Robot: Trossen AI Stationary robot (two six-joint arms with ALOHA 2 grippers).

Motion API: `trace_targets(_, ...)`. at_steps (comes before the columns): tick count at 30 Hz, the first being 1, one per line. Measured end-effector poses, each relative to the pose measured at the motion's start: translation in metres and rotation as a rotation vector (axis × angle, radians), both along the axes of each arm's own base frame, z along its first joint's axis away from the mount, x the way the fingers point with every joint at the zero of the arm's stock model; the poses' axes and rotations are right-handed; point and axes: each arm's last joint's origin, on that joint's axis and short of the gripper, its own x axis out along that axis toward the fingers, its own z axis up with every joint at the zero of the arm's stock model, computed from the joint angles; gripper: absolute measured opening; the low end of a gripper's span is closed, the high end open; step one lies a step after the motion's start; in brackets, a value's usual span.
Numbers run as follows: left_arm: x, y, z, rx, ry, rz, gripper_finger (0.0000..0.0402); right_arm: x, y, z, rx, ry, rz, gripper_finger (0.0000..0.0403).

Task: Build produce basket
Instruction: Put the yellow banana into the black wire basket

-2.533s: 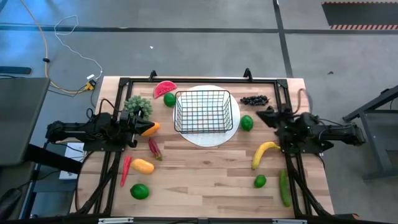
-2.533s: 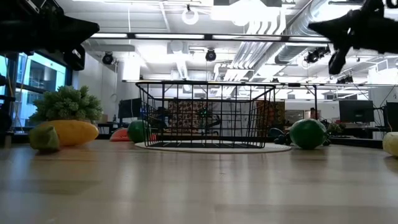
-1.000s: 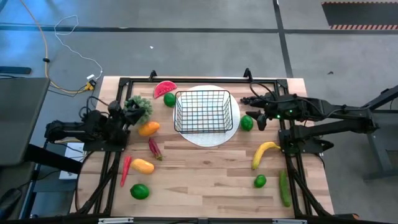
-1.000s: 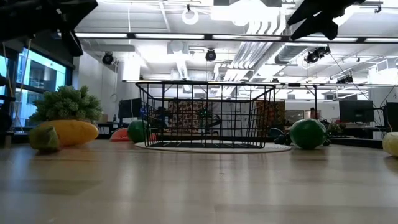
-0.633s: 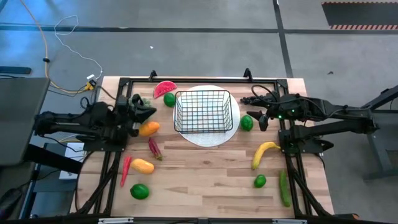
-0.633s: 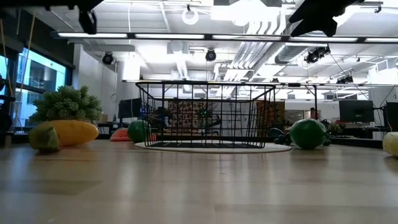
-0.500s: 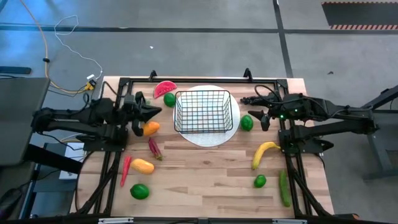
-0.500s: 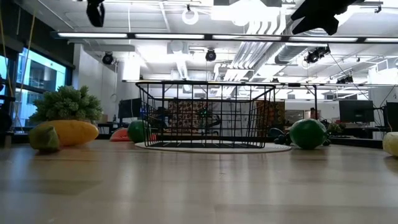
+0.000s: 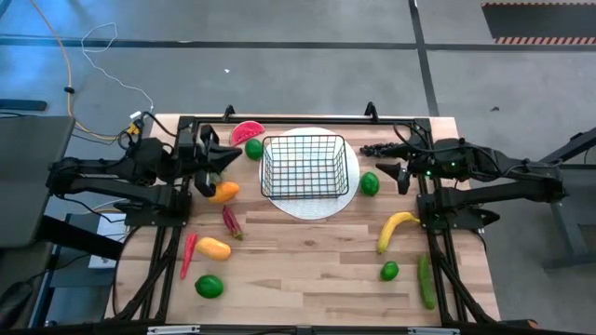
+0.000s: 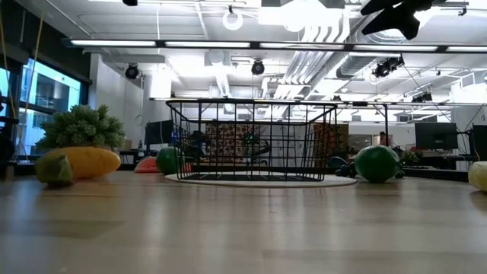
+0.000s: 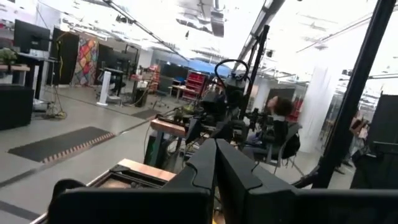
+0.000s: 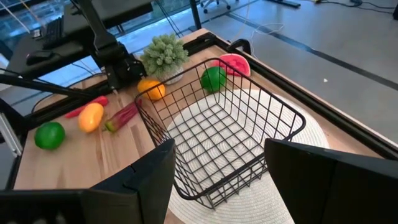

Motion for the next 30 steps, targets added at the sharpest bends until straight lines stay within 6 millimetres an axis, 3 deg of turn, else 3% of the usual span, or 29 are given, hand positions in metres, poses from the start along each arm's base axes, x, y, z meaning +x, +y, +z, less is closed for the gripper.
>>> trace_targets(7,0.004,0.002,-0.01,-0.004,0.1,0.071,0.0027,0.002,0.002,0.003,0.108,0.019,0.039,0.0227)
trace_targets(11,0.006,0.003,-0.016,-0.01,0.164,0.082,0.0082,0.005,0.004,0.002,0.177,0.235,0.082,0.0227)
trace_targets(14,0.006,0.003,-0.019,-0.014,0.199,0.091,0.0127,0.011,0.007,-0.009,0.338,0.41,0.088,0.0227)
trace_targets(21,0.004,0.004,-0.024,-0.078,0.228,0.121,0.0182,0.021,0.019,-0.059,0.965,0.782,-0.174,0.0227)
trace_targets(24,0.004,0.004,-0.024,-0.069,0.231,0.122,0.0186,0.018,0.028,-0.074,1.015,0.876,-0.33,0.0227)
trace_targets(30,0.004,0.004,-0.024,-0.065,0.234,0.139,0.0185,0.016,0.044,-0.098,1.085,0.788,-0.689,0.0227)
